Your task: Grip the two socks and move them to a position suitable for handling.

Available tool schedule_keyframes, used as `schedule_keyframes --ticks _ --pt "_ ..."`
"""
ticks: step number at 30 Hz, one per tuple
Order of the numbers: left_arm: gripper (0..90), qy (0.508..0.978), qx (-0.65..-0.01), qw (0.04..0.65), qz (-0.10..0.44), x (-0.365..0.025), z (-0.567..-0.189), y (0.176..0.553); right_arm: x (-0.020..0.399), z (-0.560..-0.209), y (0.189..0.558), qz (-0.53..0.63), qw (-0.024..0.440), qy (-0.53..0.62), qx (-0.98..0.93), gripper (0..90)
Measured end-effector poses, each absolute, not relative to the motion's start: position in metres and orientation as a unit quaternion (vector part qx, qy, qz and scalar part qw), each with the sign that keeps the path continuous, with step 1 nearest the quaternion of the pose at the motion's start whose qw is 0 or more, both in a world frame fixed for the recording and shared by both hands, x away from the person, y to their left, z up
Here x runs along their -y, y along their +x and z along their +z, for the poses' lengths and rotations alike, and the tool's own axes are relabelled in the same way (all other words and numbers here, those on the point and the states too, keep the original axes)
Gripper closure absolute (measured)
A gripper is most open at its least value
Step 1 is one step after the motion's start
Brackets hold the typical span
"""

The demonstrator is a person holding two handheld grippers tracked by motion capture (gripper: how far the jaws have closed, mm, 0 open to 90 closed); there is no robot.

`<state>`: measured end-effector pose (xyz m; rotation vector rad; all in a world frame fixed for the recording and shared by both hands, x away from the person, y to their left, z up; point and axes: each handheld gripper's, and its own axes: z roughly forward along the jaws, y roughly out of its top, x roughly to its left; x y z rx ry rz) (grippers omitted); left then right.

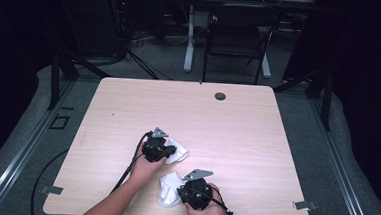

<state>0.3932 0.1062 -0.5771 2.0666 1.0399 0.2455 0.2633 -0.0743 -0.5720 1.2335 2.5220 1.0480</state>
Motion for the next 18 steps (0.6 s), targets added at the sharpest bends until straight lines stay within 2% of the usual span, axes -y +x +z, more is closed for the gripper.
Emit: schedule_keyframes --ticks 6,11,18 --pt "72.3 0.819 -0.392 0.404 0.113 -0.114 -0.560 0.377 0.076 -0.566 0.263 0.376 0.083 0.406 -0.829 79.2" --pt "68.7 0.810 -0.394 0.418 0.117 -0.133 -0.546 0.356 0.078 -0.560 0.262 0.386 0.084 0.395 -0.830 79.3" --pt "66.6 0.808 -0.401 0.418 0.109 -0.155 -0.548 0.333 0.074 -0.559 0.263 0.380 0.090 0.384 -0.837 79.1"
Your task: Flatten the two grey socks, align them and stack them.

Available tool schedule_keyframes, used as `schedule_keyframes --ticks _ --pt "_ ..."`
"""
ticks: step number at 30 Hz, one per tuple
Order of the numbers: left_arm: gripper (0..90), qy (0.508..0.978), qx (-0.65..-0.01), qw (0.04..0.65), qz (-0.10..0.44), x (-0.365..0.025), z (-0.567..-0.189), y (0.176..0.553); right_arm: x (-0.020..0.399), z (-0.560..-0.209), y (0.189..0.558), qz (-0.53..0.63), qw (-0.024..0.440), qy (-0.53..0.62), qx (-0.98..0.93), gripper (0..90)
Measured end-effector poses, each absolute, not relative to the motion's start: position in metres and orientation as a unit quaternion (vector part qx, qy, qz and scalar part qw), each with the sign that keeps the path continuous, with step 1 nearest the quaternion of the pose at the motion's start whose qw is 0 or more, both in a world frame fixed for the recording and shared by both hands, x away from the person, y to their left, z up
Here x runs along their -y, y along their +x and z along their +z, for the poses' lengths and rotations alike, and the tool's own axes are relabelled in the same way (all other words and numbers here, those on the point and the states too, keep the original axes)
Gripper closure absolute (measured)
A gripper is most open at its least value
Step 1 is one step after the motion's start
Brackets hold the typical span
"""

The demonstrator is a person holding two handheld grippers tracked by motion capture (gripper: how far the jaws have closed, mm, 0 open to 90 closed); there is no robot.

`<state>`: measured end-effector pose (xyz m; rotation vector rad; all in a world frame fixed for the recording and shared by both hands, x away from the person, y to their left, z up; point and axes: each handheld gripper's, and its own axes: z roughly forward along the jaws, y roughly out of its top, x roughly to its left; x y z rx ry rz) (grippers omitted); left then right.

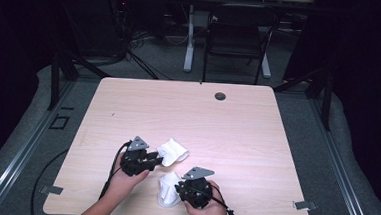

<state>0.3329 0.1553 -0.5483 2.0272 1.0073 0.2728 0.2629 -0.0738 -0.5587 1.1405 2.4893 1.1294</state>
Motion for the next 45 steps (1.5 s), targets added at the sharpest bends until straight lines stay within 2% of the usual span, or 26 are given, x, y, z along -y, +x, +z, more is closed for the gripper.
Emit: schedule_keyframes --ticks 6,13,32,35,36,37,38,39,45 --pt "63.8 0.803 -0.413 0.418 0.100 -0.172 -0.550 0.314 0.072 -0.556 0.263 0.386 0.084 0.381 -0.836 75.5" --pt "59.8 0.792 -0.422 0.430 0.097 -0.185 -0.548 0.298 0.061 -0.558 0.260 0.376 0.071 0.359 -0.851 67.3" --pt "58.1 0.789 -0.429 0.428 0.103 -0.189 -0.554 0.298 0.035 -0.563 0.253 0.370 0.053 0.323 -0.869 59.3" --pt "58.0 0.789 -0.429 0.427 0.103 -0.188 -0.554 0.297 0.032 -0.567 0.253 0.361 0.064 0.319 -0.874 64.4" --pt "58.0 0.791 -0.428 0.426 0.100 -0.187 -0.555 0.297 0.032 -0.568 0.254 0.354 0.074 0.319 -0.876 70.8" --pt "57.9 0.791 -0.428 0.426 0.100 -0.187 -0.555 0.297 0.032 -0.568 0.254 0.354 0.074 0.319 -0.876 70.8" --pt "58.0 0.792 -0.427 0.424 0.100 -0.186 -0.555 0.296 0.032 -0.571 0.257 0.354 0.074 0.323 -0.875 78.3" --pt "57.9 0.795 -0.426 0.420 0.098 -0.184 -0.556 0.295 0.033 -0.573 0.258 0.354 0.073 0.325 -0.874 81.1" --pt "58.0 0.810 -0.410 0.410 0.089 -0.175 -0.559 0.289 0.039 -0.577 0.263 0.374 0.049 0.349 -0.858 86.8"
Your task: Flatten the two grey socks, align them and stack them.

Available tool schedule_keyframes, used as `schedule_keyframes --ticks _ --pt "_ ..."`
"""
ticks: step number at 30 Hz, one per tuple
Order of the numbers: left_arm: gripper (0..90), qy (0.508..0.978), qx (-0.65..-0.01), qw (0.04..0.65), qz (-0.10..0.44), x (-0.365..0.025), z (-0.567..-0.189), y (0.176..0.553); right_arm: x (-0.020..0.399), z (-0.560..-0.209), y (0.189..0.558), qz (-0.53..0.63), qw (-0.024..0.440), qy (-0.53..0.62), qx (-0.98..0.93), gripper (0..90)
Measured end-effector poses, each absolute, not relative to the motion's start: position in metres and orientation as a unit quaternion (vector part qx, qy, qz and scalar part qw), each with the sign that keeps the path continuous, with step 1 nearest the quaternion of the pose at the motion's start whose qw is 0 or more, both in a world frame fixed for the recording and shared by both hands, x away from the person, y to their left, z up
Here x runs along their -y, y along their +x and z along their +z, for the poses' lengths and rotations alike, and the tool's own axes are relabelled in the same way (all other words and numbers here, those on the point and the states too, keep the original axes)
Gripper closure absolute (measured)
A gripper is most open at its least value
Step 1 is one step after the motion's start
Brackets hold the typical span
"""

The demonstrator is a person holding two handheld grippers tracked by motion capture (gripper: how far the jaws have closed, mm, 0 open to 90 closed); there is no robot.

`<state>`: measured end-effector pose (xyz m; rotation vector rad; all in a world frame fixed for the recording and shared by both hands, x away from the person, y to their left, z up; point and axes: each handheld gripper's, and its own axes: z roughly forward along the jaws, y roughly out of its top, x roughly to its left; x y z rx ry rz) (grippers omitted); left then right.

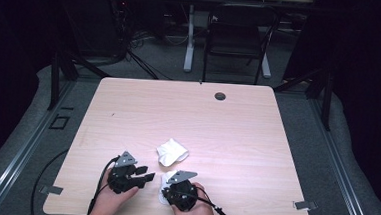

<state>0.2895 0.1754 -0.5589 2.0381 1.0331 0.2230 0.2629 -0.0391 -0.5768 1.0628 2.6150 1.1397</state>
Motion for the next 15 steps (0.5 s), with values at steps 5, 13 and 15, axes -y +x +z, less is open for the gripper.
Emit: schedule_keyframes --ticks 5,13,15 --pt "59.3 0.816 -0.406 0.405 0.075 -0.171 -0.560 0.285 0.042 -0.574 0.264 0.389 0.056 0.359 -0.846 87.4" --pt "67.4 0.820 -0.396 0.408 0.062 -0.165 -0.559 0.278 0.053 -0.561 0.268 0.416 0.062 0.375 -0.826 87.4" --pt "71.8 0.822 -0.391 0.409 0.059 -0.162 -0.559 0.278 0.056 -0.558 0.269 0.419 0.065 0.376 -0.824 87.4"
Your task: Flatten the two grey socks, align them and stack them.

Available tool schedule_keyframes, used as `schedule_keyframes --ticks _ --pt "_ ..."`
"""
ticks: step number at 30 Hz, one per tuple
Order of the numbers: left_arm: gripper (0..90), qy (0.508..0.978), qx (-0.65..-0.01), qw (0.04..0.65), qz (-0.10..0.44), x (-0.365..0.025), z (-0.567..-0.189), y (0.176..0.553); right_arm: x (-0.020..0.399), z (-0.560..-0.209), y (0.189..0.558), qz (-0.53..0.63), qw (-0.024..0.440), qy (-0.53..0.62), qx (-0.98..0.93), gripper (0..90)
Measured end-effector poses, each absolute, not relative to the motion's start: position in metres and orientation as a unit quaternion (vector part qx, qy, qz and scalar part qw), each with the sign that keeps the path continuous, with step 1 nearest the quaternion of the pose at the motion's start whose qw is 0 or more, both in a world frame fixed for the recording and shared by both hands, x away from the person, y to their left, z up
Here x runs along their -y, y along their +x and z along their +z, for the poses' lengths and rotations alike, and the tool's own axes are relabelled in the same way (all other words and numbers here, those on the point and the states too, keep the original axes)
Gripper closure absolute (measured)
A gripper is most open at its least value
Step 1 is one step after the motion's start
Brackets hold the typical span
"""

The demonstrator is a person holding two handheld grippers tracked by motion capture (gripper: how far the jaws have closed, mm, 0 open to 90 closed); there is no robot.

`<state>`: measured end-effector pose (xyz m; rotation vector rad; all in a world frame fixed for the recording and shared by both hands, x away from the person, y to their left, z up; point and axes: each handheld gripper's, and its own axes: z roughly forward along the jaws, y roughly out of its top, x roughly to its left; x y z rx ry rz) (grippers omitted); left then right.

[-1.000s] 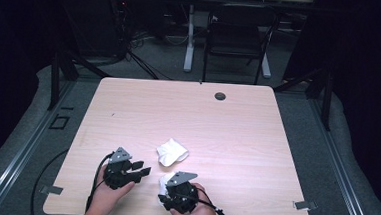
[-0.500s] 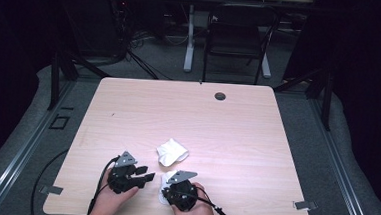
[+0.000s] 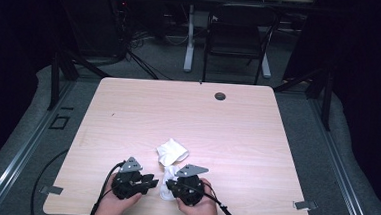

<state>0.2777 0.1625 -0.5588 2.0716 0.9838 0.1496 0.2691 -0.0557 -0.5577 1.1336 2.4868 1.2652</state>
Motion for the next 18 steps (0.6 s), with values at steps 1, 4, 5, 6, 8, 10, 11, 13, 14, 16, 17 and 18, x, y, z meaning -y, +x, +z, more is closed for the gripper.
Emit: schedule_keyframes --ticks 1,4,5,6,8,10,11,13,14,16,17,18 --pt "73.9 0.822 -0.391 0.409 0.059 -0.162 -0.559 0.278 0.056 -0.558 0.269 0.419 0.065 0.376 -0.824 87.4" --pt "79.2 0.825 -0.387 0.411 0.042 -0.155 -0.562 0.278 0.058 -0.556 0.270 0.427 0.066 0.382 -0.817 87.3" --pt "84.1 0.830 -0.380 0.406 0.046 -0.151 -0.563 0.277 0.059 -0.555 0.270 0.427 0.071 0.381 -0.817 87.3" --pt "85.3 0.833 -0.376 0.404 0.044 -0.150 -0.564 0.278 0.059 -0.556 0.270 0.429 0.072 0.381 -0.816 87.3" --pt "86.2 0.833 -0.375 0.404 0.045 -0.147 -0.567 0.278 0.059 -0.555 0.270 0.431 0.072 0.382 -0.814 87.3" --pt "88.6 0.836 -0.375 0.400 0.039 -0.143 -0.570 0.279 0.060 -0.554 0.270 0.427 0.074 0.382 -0.816 87.3" --pt "88.7 0.837 -0.372 0.399 0.039 -0.141 -0.571 0.279 0.061 -0.554 0.270 0.428 0.074 0.382 -0.816 87.3" --pt "88.7 0.839 -0.368 0.398 0.037 -0.138 -0.573 0.279 0.061 -0.554 0.271 0.431 0.076 0.385 -0.812 87.3" --pt "88.8 0.841 -0.366 0.397 0.037 -0.137 -0.574 0.278 0.062 -0.553 0.271 0.430 0.077 0.384 -0.813 87.3" --pt "89.0 0.844 -0.364 0.393 0.034 -0.135 -0.575 0.277 0.063 -0.553 0.271 0.429 0.079 0.382 -0.815 87.3" --pt "89.2 0.852 -0.356 0.382 0.040 -0.133 -0.577 0.277 0.064 -0.552 0.271 0.432 0.080 0.386 -0.811 87.3" --pt "89.3 0.854 -0.353 0.379 0.044 -0.132 -0.578 0.276 0.064 -0.552 0.271 0.434 0.081 0.386 -0.810 87.3"
